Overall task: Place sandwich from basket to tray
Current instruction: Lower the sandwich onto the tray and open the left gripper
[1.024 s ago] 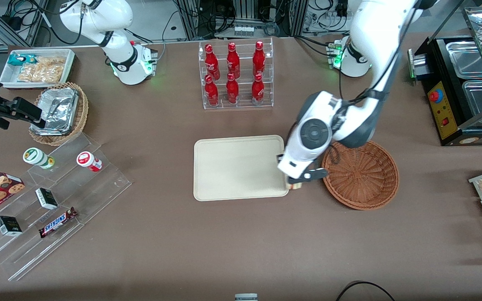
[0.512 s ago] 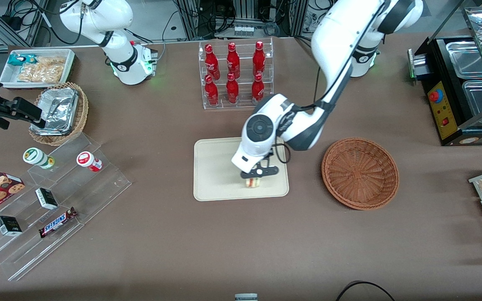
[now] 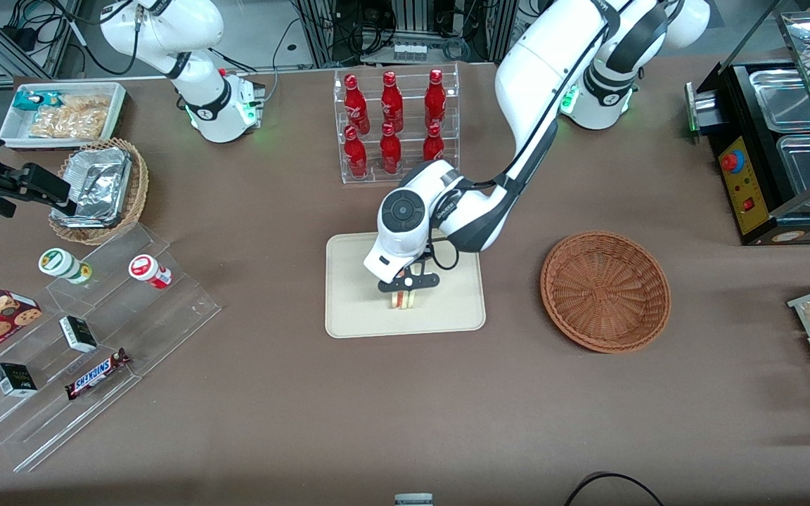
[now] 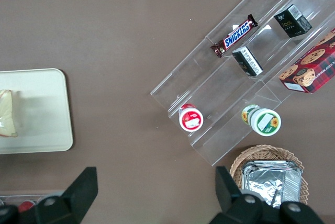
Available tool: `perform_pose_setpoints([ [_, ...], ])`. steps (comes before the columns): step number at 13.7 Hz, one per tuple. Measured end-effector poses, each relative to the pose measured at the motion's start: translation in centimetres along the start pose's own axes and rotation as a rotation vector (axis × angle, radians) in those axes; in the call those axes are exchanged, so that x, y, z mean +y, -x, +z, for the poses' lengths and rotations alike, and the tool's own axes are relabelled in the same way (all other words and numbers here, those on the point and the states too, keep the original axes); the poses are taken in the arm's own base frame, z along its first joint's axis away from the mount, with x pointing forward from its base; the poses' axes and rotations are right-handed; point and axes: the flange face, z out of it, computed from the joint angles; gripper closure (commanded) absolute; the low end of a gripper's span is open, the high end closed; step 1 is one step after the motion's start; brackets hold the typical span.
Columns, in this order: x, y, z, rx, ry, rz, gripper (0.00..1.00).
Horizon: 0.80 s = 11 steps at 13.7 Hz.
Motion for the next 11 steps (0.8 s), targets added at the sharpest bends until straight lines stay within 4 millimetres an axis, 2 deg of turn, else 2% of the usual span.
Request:
perform_pose_setpoints([
  [3,0.0,0.0,0.4,-0.003,-0.004,-0.004,0.00],
  [6,0.4,-0.4,-0.9,0.013,0.016,-0.007,0.00],
  [8,0.6,-0.5,-3.4,0.028,0.029,-0.007,0.00],
  [11,-0.5,-0.3,-9.7,0.041,0.013,-0.017,0.00],
])
